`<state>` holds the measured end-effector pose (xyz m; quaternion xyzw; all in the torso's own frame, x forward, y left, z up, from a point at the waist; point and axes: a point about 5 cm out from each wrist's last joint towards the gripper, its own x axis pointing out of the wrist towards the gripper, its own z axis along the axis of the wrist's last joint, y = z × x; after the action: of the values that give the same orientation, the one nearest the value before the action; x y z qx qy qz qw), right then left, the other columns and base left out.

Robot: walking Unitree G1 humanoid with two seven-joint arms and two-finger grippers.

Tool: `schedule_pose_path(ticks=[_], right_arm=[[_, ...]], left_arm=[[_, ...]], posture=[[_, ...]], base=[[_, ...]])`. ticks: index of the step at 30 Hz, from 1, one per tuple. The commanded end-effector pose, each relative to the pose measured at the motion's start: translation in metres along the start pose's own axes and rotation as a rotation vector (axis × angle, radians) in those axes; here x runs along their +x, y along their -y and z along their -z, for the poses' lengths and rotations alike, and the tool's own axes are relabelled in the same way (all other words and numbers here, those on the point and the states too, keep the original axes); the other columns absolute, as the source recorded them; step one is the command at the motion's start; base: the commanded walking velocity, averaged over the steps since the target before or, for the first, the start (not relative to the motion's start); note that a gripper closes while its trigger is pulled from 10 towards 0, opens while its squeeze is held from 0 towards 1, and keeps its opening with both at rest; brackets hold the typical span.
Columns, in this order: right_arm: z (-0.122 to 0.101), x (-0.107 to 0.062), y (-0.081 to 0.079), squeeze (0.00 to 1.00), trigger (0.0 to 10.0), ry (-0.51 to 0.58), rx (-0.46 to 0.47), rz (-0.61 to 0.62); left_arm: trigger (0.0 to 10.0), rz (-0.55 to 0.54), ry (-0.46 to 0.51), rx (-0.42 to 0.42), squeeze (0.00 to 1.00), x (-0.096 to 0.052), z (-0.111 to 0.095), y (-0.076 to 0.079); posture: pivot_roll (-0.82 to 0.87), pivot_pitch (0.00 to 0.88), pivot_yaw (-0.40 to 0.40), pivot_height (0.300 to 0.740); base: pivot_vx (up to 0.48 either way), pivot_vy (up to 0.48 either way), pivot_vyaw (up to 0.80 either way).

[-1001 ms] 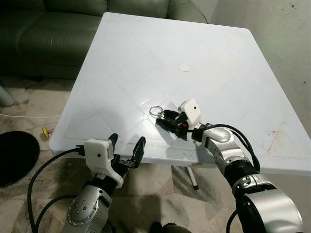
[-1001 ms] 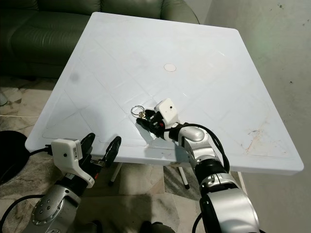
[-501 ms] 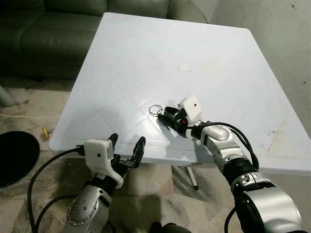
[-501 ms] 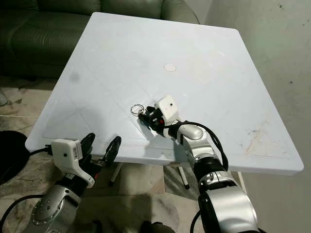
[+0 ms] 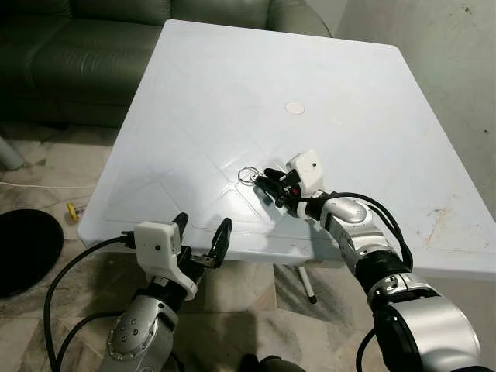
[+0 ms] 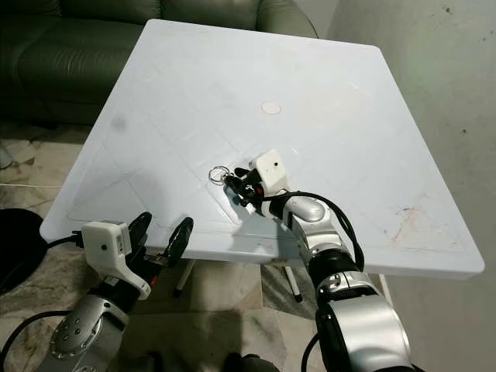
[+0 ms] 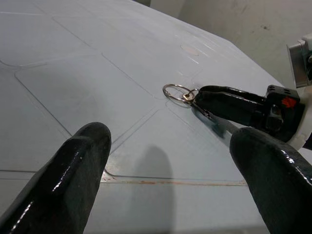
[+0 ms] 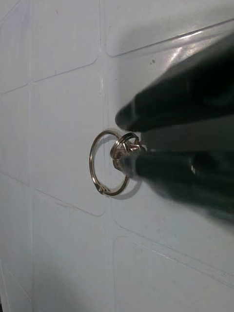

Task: Hang keys on a hook

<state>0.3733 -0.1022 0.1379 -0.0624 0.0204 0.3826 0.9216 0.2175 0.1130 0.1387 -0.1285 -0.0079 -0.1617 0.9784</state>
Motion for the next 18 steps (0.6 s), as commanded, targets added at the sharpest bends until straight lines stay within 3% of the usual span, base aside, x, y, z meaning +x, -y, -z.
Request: schedule_pose_path(ticks=[1,2,5,6,12,13,14,15,18], right_arm=[[-0.0029,0.0005,0.0014,0.0,4.9,0.007,-0.004,-0.004],[-0.0027,0.0013,0.0006,0.0,10.0,-0.004,-0.018,-0.012],[-0.0028,0.0016,0.0004,0.0,10.0,-0.004,-0.017,-0.011],[-0.0044,0.0024,0.001,1.0,10.0,0.013,0.025,-0.005],[-0.0079,0.0036,0.0022,1.0,10.0,0.026,0.028,0.001],[-0.0094,0.0046,0.002,0.65,10.0,0.029,0.021,0.002],[-0.0094,0.0046,0.002,0.65,10.0,0.029,0.021,0.002],[-0.0105,0.0056,0.0015,0.0,10.0,0.031,0.019,0.002],[-0.0112,0.0074,0.0002,0.0,10.0,0.027,0.009,0.007]], left_arm=[[10.0,-0.003,0.013,-0.014,0.0,-0.0006,-0.0038,0.002],[10.0,-0.002,0.013,-0.015,0.0,-0.0005,-0.0038,0.0019],[10.0,-0.002,0.013,-0.015,0.0,-0.0004,-0.0038,0.002],[10.0,-0.002,0.013,-0.016,0.0,-0.0002,-0.0038,0.0021],[10.0,-0.001,0.013,-0.019,0.0,0.0,-0.0037,0.0028],[10.0,-0.002,0.014,-0.019,0.0,-0.0001,-0.0038,0.0027],[10.0,-0.002,0.014,-0.019,0.0,-0.0001,-0.0038,0.0027],[10.0,-0.002,0.015,-0.019,0.0,-0.0001,-0.0041,0.0027],[10.0,-0.002,0.017,-0.02,0.0,0.0001,-0.0046,0.0028]], posture=[[0.1,0.202,-0.141,0.74],[0.1,0.203,-0.141,0.74],[0.1,0.203,-0.141,0.74],[0.1,0.201,-0.142,0.74],[0.1,0.2,-0.142,0.74],[0.1,0.2,-0.142,0.74],[0.1,0.2,-0.142,0.74],[0.1,0.2,-0.142,0.74],[0.1,0.2,-0.142,0.74]], base=[[0.0,0.0,0.0],[0.0,0.0,0.0],[0.0,0.0,0.0],[0.0,0.0,0.0],[0.0,0.0,0.0],[0.0,0.0,0.0],[0.0,0.0,0.0],[0.0,0.0,0.0],[0.0,0.0,0.0]])
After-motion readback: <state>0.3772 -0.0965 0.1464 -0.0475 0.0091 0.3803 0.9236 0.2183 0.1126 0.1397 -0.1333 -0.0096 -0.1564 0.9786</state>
